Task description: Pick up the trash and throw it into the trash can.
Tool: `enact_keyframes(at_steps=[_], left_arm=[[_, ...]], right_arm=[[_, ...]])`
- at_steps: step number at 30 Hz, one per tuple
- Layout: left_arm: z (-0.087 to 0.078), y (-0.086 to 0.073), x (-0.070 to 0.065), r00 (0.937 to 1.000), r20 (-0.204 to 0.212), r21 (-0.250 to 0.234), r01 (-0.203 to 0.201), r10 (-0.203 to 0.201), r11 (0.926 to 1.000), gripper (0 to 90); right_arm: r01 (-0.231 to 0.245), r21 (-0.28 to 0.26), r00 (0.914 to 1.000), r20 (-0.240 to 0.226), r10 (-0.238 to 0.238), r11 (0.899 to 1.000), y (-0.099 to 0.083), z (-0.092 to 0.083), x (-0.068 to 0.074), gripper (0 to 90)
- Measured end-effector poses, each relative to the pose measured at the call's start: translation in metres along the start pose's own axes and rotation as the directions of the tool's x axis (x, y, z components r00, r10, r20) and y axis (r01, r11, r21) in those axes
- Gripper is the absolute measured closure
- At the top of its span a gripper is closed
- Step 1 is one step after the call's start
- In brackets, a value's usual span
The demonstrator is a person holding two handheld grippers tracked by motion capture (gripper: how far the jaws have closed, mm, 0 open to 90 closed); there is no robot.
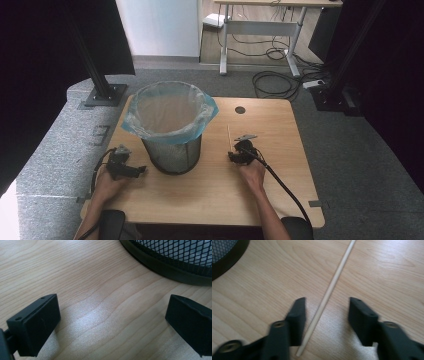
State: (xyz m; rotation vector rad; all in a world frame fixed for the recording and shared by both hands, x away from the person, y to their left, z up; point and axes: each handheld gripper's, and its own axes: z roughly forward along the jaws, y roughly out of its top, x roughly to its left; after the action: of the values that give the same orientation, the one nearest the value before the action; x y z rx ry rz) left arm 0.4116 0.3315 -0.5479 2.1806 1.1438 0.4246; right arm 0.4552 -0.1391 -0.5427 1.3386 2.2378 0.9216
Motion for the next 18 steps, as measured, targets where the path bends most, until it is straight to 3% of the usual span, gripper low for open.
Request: enact_keyframes(at_steps=[2, 3, 4, 5, 6, 10, 14, 18], left_arm=[[0.0, 0.0, 0.0, 1.0, 0.0, 0.0, 0.0, 0.0, 1.0, 0.0], [0.0, 0.0, 0.0, 1.0, 0.0, 0.0, 0.0, 0.0, 1.0, 0.0], [0.0, 0.0, 0.0, 1.0, 0.0, 0.0, 0.0, 0.0, 1.0, 0.0], [0.0, 0.0, 0.0, 1.0, 0.0, 0.0, 0.0, 0.0, 1.0, 0.0], [0.0, 0.0, 0.0, 1.0, 0.0, 0.0, 0.0, 0.0, 1.0, 0.0], [0.0, 0.0, 0.0, 1.0, 0.0, 0.0, 0.0, 0.0, 1.0, 0.0], [0.0, 0.0, 0.0, 1.0, 0.0, 0.0, 0.0, 0.0, 1.0, 0.0], [0.0, 0.0, 0.0, 1.0, 0.0, 0.0, 0.0, 0.0, 1.0, 0.0]], right_arm=[[0.0, 0.002, 1.0, 0.003, 0.0, 1.0, 0.0003, -0.0003, -0.001, 60.4], [0.0, 0.011, 1.0, 0.008, -0.001, 1.0, 0.0005, -0.0018, -0.0026, 69.4], [0.0, 0.011, 1.0, 0.008, -0.001, 1.0, 0.0005, -0.0018, -0.0026, 69.4], [0.009, 0.017, 0.9999, 0.01, -0.009, 1.0, 0.0005, -0.0028, -0.0019, 77.9], [0.018, 0.021, 0.9998, 0.008, -0.018, 1.0, 0.0005, -0.0034, -0.0013, 80.8], [0.031, 0.034, 0.9992, 0.022, -0.032, 0.999, 0.0003, -0.0051, 0.0006, 83.8], [0.009, 0.05, 0.9999, 0.006, -0.009, 0.999, 0.0011, -0.0063, -0.003, 84.2], [0.017, 0.062, 0.9999, -0.004, -0.016, 0.998, 0.0019, -0.0083, -0.0058, 84.2]])
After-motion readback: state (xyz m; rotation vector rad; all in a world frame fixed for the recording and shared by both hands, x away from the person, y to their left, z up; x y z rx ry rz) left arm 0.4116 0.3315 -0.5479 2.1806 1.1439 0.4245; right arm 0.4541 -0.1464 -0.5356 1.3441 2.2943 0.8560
